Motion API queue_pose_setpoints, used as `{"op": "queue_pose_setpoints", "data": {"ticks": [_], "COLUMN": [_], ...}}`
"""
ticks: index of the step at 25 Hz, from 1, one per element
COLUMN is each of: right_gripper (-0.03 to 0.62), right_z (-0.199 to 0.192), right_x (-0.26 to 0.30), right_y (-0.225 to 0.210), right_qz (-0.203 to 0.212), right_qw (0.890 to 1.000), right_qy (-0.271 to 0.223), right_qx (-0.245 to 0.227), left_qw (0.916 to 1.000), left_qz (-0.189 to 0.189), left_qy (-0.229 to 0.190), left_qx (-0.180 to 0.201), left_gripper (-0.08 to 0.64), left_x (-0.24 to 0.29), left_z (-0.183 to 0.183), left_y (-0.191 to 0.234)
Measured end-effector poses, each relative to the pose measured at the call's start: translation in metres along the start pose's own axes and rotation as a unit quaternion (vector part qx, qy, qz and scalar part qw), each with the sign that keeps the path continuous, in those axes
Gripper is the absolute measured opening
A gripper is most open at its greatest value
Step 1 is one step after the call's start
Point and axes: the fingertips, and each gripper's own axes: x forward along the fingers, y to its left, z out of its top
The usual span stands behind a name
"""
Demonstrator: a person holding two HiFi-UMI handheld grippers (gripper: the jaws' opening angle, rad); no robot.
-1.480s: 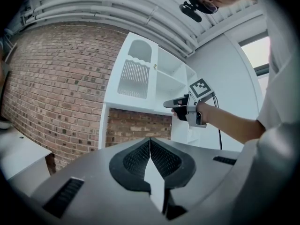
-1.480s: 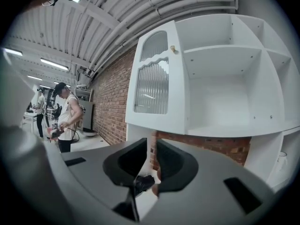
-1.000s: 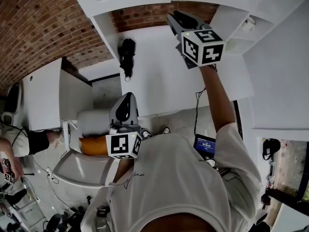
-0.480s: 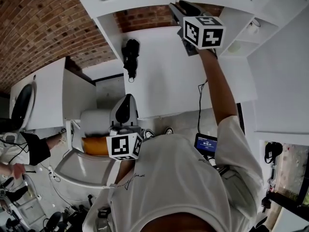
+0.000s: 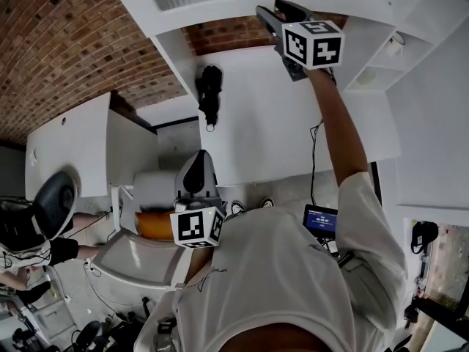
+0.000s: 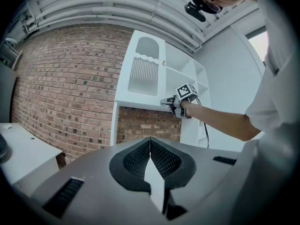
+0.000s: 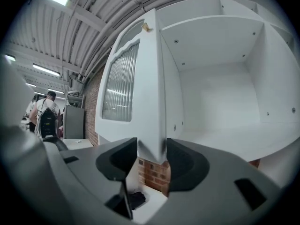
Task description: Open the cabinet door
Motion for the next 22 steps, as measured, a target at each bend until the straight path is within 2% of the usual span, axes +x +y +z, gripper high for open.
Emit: {"op": "queue_pose_setpoints", "data": {"ticks": [22], "right_gripper": [0.175], "right_z": [0.0007], "right_x": [-0.0035], "right_y": [0.0009], "right_qz": [-0.005], "right_qw": [1.0], "right_qy": [-0.007], "right_qx": [0.01], "left_qw": [1.0], "left_qz": [-0.004], "left_qy": [0.006], "left_qx": [-0.004], "left_gripper": [0.015], "left_x": [0.0045], "left_z": [-0.0039], "left_y": [0.0009]}}
